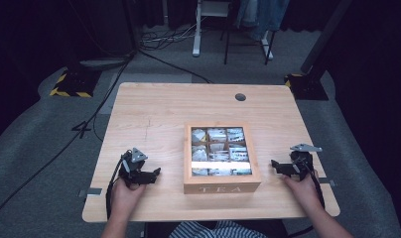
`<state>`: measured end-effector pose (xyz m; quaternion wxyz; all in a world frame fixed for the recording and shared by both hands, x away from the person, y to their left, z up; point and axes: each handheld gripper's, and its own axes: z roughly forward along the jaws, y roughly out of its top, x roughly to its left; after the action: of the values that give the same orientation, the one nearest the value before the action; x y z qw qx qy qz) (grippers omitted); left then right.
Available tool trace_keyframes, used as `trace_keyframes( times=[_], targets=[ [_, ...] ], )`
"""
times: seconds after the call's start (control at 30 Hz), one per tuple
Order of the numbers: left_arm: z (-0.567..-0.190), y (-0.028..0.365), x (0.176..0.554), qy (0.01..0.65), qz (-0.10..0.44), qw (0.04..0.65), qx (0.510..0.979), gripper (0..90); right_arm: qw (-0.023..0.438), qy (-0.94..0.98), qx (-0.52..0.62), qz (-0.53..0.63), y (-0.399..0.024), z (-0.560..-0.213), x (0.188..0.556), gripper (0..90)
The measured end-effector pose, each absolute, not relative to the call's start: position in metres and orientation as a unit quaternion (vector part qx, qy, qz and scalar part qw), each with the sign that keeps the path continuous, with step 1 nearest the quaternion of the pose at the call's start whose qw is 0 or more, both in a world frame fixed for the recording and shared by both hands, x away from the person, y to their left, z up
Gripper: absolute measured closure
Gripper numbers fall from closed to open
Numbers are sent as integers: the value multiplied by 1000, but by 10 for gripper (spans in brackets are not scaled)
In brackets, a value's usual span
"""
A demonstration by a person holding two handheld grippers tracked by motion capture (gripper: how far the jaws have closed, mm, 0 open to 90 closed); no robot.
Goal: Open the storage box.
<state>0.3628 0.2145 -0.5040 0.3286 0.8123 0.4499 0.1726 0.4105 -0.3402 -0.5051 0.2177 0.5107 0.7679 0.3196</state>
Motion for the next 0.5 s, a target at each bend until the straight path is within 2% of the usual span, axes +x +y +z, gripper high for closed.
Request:
trace_keyframes(
  times=[0.07, 0.17, 0.27, 0.3, 0.5],
  targets=[
    [-504, 214, 362, 455, 173, 330, 809, 145, 218, 767, 509, 323, -341, -505, 409, 47],
    [-505, 213, 361, 457, 174, 330, 807, 145, 216, 772, 503, 323, -342, -501, 406, 181],
    [-505, 213, 361, 457, 174, 330, 807, 145, 215, 772, 503, 324, -342, -500, 405, 193],
    [-505, 213, 361, 457, 174, 330, 807, 145, 213, 775, 500, 322, -342, -499, 403, 234],
    [-504, 213, 362, 458, 173, 330, 807, 145, 206, 779, 499, 319, -344, -496, 400, 309]
  ],
)
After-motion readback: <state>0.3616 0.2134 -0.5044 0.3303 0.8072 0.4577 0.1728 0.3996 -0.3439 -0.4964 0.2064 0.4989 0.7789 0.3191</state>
